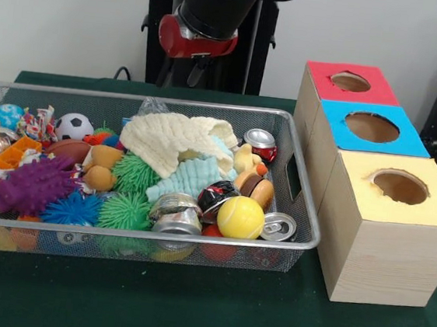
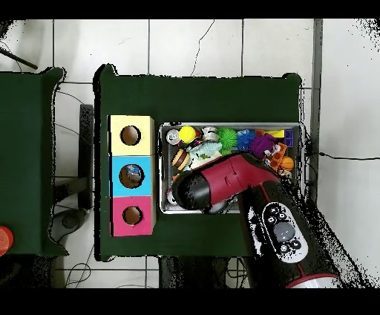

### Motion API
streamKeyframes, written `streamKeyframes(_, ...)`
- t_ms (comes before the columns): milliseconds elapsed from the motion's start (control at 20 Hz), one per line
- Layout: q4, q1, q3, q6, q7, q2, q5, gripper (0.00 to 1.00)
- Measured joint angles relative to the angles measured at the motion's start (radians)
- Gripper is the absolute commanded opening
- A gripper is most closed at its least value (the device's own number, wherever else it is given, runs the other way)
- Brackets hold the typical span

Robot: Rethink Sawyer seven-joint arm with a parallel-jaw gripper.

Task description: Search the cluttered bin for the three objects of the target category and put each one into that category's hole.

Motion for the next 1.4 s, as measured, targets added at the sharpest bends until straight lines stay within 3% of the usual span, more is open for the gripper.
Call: streamKeyframes(1400,-0.009,0.013,0.000,0.000,0.000,0.003,-0.106,1.00)
